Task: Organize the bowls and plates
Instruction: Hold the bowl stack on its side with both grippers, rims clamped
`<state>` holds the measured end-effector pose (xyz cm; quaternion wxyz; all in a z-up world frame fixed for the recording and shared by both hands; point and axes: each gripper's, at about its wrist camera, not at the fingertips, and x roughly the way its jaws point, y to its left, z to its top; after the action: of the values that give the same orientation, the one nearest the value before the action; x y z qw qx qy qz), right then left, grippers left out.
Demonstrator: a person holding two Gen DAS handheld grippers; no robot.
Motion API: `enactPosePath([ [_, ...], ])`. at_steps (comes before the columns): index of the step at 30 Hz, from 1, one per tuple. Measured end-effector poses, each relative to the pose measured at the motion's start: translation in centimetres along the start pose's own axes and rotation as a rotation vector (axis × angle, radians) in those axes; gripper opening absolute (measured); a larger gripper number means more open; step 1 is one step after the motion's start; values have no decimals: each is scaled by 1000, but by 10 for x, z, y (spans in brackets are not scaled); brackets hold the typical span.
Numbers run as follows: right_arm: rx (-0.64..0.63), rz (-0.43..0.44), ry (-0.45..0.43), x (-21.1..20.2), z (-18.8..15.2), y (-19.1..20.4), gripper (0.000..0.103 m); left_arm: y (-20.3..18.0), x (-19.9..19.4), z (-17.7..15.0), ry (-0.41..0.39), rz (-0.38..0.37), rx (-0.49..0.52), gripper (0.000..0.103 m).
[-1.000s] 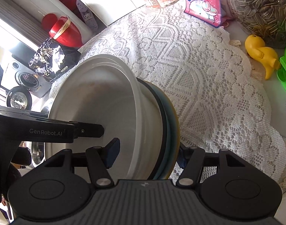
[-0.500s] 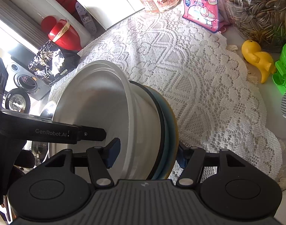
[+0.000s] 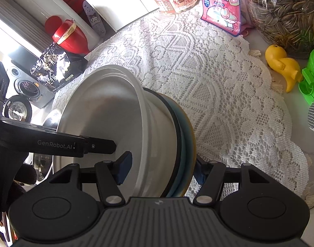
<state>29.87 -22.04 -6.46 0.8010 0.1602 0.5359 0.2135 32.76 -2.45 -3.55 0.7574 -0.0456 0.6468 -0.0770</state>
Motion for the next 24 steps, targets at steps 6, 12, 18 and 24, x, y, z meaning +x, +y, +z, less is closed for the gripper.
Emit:
enactPosePath([
  [6,-1,-6,7,-2,-2,-3,62,-4,8,-2,30,-64,0,57],
  [12,-21,-40,-32,-9,-3,-3,60,-1,22,1,34,-117,-42,72],
  [18,-11,-15,3,-4,-2,-5,56,-7,28,3,56,-107,-17,76],
  [24,-9,-8,8,-2,-2,-5,56,-1,32,7,103,-127,-30,75],
])
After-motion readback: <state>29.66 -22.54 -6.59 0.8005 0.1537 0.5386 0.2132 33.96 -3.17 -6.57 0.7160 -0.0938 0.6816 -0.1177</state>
